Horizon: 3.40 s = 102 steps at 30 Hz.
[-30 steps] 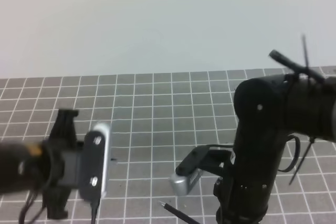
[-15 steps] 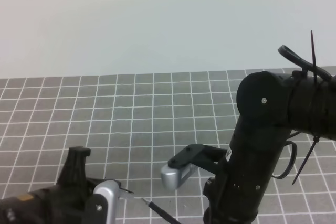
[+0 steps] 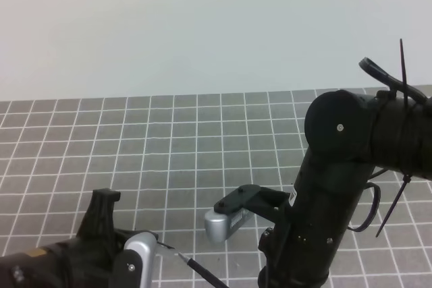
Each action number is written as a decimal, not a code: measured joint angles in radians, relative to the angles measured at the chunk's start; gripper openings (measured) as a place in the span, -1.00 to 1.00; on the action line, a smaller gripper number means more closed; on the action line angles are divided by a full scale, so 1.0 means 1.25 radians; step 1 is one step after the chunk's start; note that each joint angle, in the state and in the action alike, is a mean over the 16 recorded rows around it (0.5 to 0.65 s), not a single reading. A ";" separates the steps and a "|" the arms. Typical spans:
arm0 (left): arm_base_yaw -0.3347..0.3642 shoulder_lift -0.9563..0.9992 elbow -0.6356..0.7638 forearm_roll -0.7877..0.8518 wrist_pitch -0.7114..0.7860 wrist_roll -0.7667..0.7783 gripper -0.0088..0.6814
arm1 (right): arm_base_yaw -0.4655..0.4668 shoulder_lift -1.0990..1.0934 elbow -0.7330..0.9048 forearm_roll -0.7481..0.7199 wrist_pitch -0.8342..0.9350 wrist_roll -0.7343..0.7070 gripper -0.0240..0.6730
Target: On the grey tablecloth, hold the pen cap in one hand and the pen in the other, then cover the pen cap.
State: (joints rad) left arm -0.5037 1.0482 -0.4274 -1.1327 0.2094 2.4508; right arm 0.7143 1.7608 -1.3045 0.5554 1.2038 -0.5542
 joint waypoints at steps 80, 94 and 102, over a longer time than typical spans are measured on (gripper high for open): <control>-0.067 0.014 0.002 -0.194 0.057 0.365 -0.75 | 0.002 0.000 0.001 0.014 0.000 -0.059 -0.72; -0.151 0.049 0.002 -0.200 -0.025 0.362 -0.75 | 0.002 0.000 0.004 0.012 0.000 -0.051 -0.72; -0.165 0.057 0.002 -0.202 -0.044 0.359 -0.75 | 0.002 0.000 0.004 0.010 0.000 -0.048 -0.72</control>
State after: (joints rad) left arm -0.7101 1.1192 -0.4255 -1.3852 0.1545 2.8998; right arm 0.7166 1.7608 -1.2995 0.5682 1.2038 -0.6145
